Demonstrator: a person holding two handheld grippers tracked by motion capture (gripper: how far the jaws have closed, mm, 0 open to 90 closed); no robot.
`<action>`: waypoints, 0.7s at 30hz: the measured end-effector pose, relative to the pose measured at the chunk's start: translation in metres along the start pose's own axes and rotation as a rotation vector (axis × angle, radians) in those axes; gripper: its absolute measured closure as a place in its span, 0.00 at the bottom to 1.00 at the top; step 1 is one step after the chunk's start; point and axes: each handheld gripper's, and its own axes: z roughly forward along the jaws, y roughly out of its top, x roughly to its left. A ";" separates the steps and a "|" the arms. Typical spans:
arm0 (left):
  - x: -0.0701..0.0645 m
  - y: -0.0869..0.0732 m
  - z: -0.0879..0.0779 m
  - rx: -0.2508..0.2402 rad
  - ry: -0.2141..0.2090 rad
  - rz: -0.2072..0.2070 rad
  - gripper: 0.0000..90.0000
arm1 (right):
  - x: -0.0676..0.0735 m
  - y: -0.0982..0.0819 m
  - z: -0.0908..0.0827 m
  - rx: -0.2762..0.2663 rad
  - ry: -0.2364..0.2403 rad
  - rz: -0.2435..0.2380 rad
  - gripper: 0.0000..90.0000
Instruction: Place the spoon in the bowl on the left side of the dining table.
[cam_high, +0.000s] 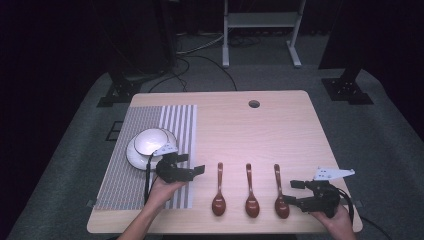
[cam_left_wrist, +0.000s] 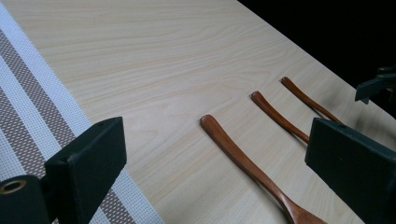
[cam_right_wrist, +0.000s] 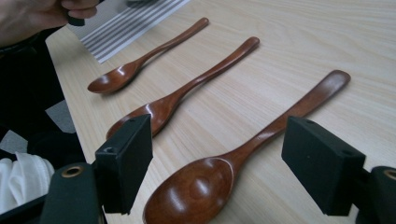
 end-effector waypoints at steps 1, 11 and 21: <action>0.000 0.000 0.000 -0.002 0.001 -0.004 0.05 | 0.000 0.001 0.001 0.000 0.005 -0.002 0.26; 0.001 0.000 0.000 -0.003 0.012 -0.007 0.05 | 0.017 0.011 0.021 0.044 0.069 -0.047 0.26; 0.002 -0.001 -0.001 -0.003 0.007 -0.010 0.05 | 0.036 0.028 0.045 0.089 0.136 -0.089 0.26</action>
